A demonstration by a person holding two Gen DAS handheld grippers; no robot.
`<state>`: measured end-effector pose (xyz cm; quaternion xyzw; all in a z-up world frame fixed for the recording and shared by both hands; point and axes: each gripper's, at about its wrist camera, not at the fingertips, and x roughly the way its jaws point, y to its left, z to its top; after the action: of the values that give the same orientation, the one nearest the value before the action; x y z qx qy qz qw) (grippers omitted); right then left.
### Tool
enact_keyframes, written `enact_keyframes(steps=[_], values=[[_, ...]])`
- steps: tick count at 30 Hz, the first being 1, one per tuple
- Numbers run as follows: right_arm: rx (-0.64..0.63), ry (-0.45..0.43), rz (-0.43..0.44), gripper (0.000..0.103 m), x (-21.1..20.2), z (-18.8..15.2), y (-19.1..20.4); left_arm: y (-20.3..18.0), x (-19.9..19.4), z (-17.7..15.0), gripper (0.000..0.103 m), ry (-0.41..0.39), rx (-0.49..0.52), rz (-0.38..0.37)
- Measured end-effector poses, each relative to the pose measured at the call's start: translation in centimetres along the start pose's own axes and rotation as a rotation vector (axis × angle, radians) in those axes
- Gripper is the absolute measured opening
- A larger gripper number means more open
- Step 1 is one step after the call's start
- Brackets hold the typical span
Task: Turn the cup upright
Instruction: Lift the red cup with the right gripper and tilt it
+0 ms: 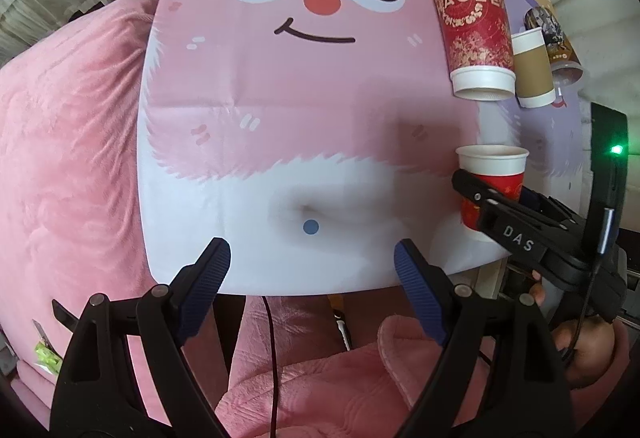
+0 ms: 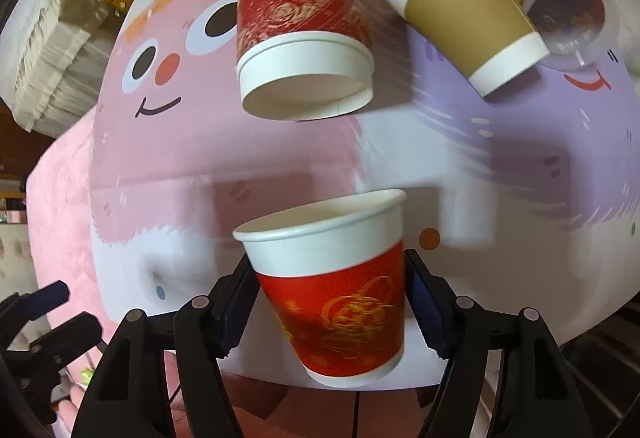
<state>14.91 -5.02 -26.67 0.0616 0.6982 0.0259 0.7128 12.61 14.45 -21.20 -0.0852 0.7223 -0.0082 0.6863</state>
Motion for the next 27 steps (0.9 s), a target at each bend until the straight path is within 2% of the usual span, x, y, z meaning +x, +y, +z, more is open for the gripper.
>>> enact_keyframes(steps=[5,8,14,18,19,24,25,27], values=[[0.006,-0.019,0.028,0.067,-0.5,-0.5,-0.6,-0.9,0.6,-0.3,0.082,0.011,0.010,-0.007],[0.004,-0.071,0.079,0.067,-1.6,-1.0,-1.1,-1.6,0.8,-0.5,0.082,0.014,0.023,-0.007],[-0.031,-0.266,0.113,0.067,-5.2,-1.6,-2.2,-2.8,1.0,-1.0,0.082,0.028,0.051,0.009],[-0.088,-0.442,0.096,0.067,-6.6,-2.8,-2.6,-2.9,1.0,-1.0,0.082,0.030,0.084,0.032],[-0.101,-0.450,0.114,0.067,-6.8,-3.1,-2.7,-2.9,0.9,-1.0,0.082,0.029,0.094,0.039],[-0.187,-0.704,0.146,0.067,-8.3,-5.7,-4.3,-2.3,0.6,-0.6,0.082,0.028,0.115,0.073],[-0.192,-0.733,0.135,0.067,-8.3,-6.0,-4.2,-2.1,0.5,-0.5,0.082,0.030,0.117,0.079],[-0.181,-0.730,0.125,0.067,-8.3,-6.1,-4.5,-1.8,0.5,-0.2,0.082,0.036,0.121,0.089]])
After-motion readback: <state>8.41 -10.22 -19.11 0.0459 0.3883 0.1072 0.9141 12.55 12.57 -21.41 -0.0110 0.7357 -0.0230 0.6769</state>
